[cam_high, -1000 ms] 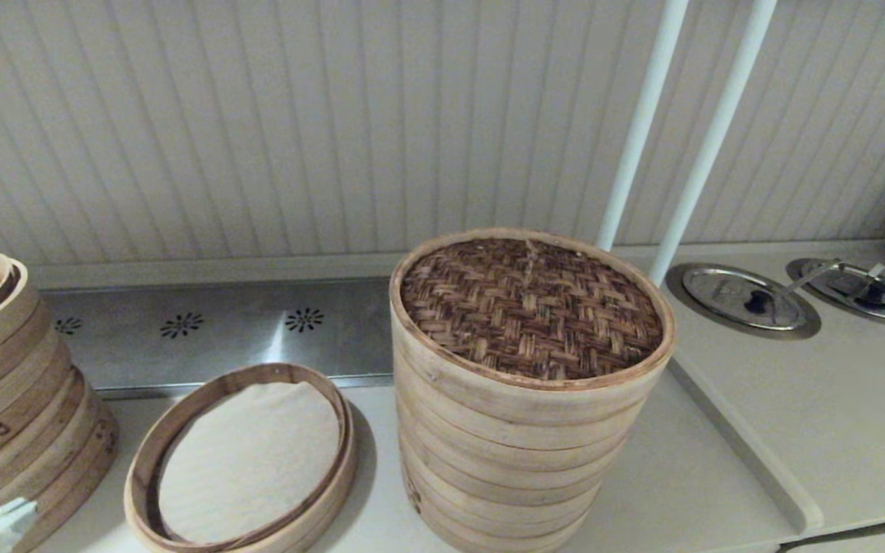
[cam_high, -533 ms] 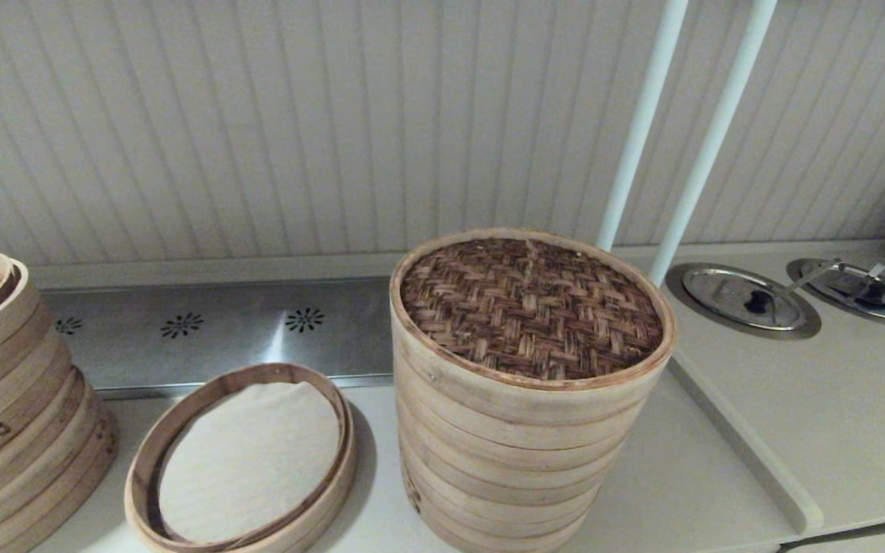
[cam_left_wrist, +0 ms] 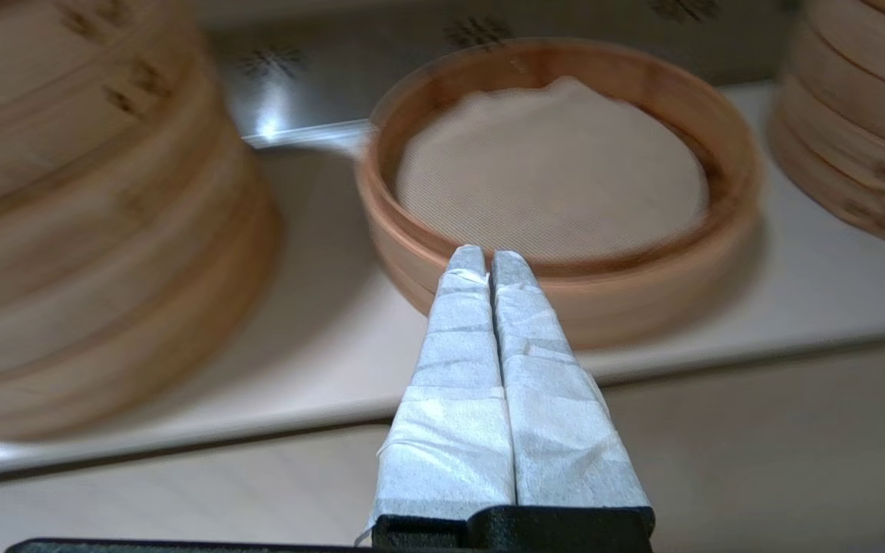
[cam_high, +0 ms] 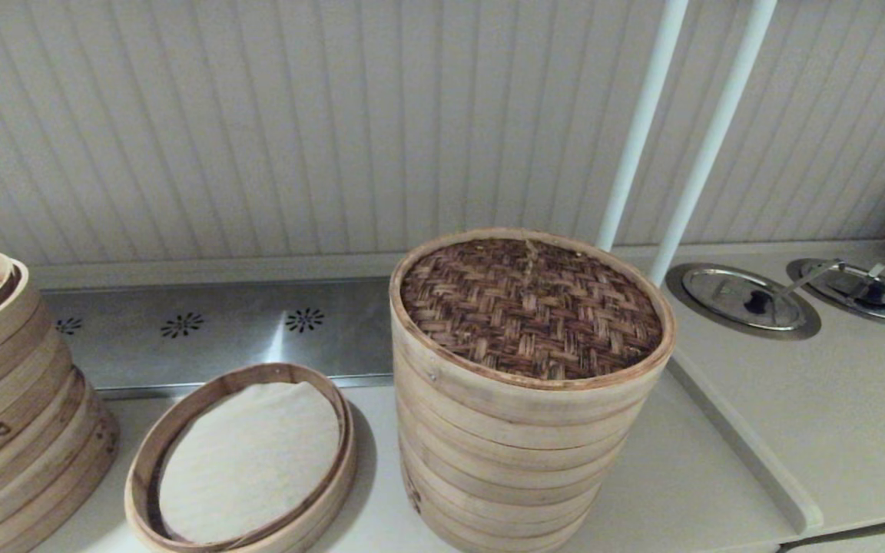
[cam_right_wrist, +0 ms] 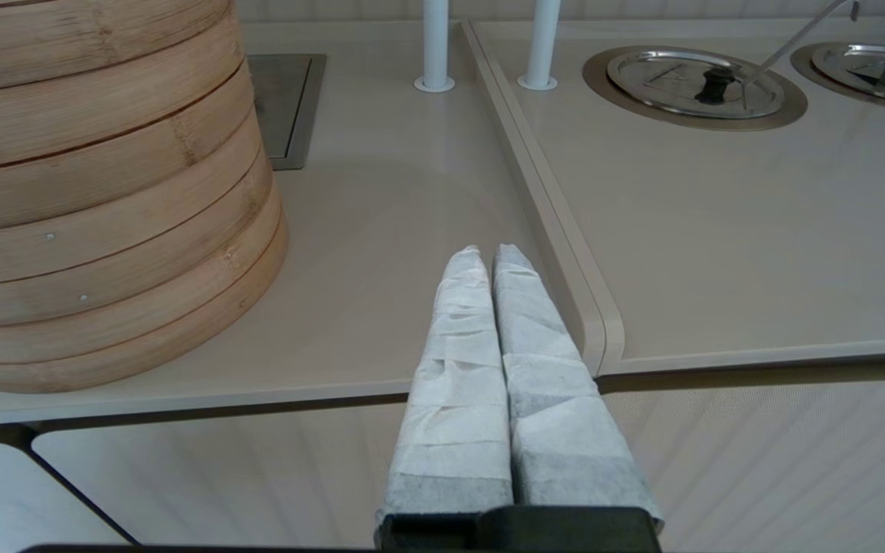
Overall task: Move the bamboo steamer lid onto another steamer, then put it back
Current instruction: Pick up the steamer
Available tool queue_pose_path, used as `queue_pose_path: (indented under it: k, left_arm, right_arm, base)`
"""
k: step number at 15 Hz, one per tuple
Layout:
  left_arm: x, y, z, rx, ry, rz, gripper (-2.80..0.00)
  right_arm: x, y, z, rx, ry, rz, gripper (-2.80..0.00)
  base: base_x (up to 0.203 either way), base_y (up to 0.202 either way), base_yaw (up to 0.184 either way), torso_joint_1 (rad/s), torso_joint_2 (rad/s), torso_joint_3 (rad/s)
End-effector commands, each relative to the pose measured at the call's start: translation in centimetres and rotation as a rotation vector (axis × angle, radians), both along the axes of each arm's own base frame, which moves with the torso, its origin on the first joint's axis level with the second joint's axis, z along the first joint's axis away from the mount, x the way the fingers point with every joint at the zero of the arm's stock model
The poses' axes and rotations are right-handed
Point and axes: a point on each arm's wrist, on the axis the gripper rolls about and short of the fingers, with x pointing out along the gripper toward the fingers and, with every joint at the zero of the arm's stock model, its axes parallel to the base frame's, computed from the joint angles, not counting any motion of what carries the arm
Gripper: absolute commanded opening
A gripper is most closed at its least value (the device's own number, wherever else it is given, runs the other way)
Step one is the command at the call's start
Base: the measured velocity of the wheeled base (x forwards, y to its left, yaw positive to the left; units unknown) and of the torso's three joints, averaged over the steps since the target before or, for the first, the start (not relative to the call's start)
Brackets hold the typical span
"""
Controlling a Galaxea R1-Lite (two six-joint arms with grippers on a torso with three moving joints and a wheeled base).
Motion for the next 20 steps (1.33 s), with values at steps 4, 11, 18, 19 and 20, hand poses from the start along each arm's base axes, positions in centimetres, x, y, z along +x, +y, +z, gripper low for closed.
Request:
queue_pose_path:
  k: [4, 11, 18, 19, 20]
  left_arm:
    - [0.1, 0.03, -0.43, 0.009, -0.062, 0.013, -2.8]
    - [0.3, 0.02, -0.45, -0.023, -0.099, 0.013, -2.8]
    - [0.35, 0.06, -0.4, -0.085, -0.117, 0.035, -2.8]
    - [0.37, 0.06, -0.48, -0.086, -0.114, 0.035, -2.8]
    - [0.37, 0.06, -0.47, -0.097, -0.115, 0.035, -2.8]
  right_arm:
    - [0.02, 0.0, -0.09, 0.0, 0.003, 0.0, -2.8]
    - [0.02, 0.0, -0.09, 0.0, 0.003, 0.0, -2.8]
    - [0.02, 0.0, -0.09, 0.0, 0.003, -0.001, -2.8]
    - [0.02, 0.0, -0.09, 0.0, 0.003, -0.001, -2.8]
    - [0.02, 0.0, -0.09, 0.0, 0.003, -0.001, -2.8]
  base:
    - [0.0, 0.0, 0.0, 0.0, 0.0, 0.0]
    - [0.0, 0.0, 0.0, 0.0, 0.0, 0.0]
    - [0.0, 0.0, 0.0, 0.0, 0.0, 0.0]
    - [0.0, 0.0, 0.0, 0.0, 0.0, 0.0]
    - [0.0, 0.0, 0.0, 0.0, 0.0, 0.0]
